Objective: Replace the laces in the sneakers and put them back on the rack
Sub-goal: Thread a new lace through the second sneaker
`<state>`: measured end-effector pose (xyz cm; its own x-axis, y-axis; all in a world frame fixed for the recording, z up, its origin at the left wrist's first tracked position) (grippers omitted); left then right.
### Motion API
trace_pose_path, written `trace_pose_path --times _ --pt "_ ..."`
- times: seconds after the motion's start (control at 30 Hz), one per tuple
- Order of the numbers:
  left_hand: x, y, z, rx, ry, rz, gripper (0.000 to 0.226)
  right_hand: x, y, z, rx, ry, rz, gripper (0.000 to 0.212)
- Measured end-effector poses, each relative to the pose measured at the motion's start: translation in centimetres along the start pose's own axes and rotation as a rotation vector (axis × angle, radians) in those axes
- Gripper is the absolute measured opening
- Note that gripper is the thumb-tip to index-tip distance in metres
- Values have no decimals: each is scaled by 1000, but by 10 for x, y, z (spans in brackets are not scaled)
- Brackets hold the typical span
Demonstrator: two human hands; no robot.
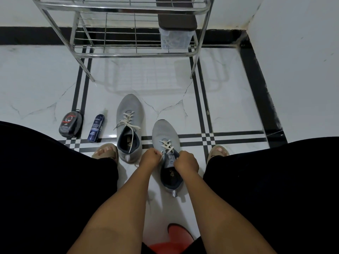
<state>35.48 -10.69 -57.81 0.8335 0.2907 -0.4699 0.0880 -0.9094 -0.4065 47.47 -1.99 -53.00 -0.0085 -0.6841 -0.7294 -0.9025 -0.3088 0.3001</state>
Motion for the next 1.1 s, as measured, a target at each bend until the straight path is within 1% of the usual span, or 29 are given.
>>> trace_pose_path --times 0.07,0.13,0.17,0.23,0.27,0.33,0.4,0.47,0.57,0.6,0.67,0.7,0.77,0.83,0.93,1.0,1.07,1.1 --pt "1 -3 -1 -75 39 -25 25 0 0 0 -7 -1 -9 26" --pt "-1 0 3 -180 36 -58 34 1 -1 1 -9 12 2 26" --pt "-3 -2 2 -205 64 -117 38 2 -1 1 -8 17 20 25" --pt "-10 -9 -7 -217 107 -287 39 1 0 -1 -9 12 58 26" --pt "-15 -10 -10 -235 130 -330 37 0 3 -2 -20 -8 72 27" --pt "-23 -13 -20 -268 154 -401 26 -7 10 -4 -57 -88 110 28" --pt "-30 -19 -28 -207 134 -516 26 -15 21 -5 -98 -130 235 21" --pt "-39 -25 -37 -132 117 -596 31 -21 34 -7 -143 -54 458 11" --pt "-49 -34 -47 -53 97 -652 27 -25 52 -17 -148 143 818 11" --pt "-52 -36 -51 -34 92 -667 24 -26 56 -22 -153 184 888 10" --pt "-55 -37 -55 -7 90 -696 20 -26 57 -25 -172 221 934 4" --pt "-55 -36 -55 -5 86 -718 19 -27 56 -27 -178 224 933 7" --pt "-56 -29 -53 -59 81 -788 21 -32 49 -26 -166 235 921 19" --pt "-54 -22 -50 -153 112 -931 16 -43 40 -25 -127 239 890 25" --pt "-53 -11 -50 -308 130 -1119 19 -68 30 -22 -160 205 778 28" --pt "-52 -3 -45 -366 122 -1232 15 -80 25 -17 -184 174 631 24" --pt "-52 6 -40 -397 86 -1320 19 -89 19 -10 -148 119 383 20" --pt "-51 12 -36 -410 61 -1349 17 -95 14 -8 -104 55 245 18"
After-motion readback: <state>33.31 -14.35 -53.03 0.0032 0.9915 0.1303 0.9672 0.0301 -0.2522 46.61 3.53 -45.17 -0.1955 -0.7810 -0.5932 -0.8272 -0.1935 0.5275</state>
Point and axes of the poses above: each hand's wrist, its own z-axis towards the middle knuckle, its own x-axis out of the palm, y = z × x, the point moved 5 cm from there along z, towards the middle knuckle, and after that the axes turned 9 degrees about -x, right-handed, at the moved point
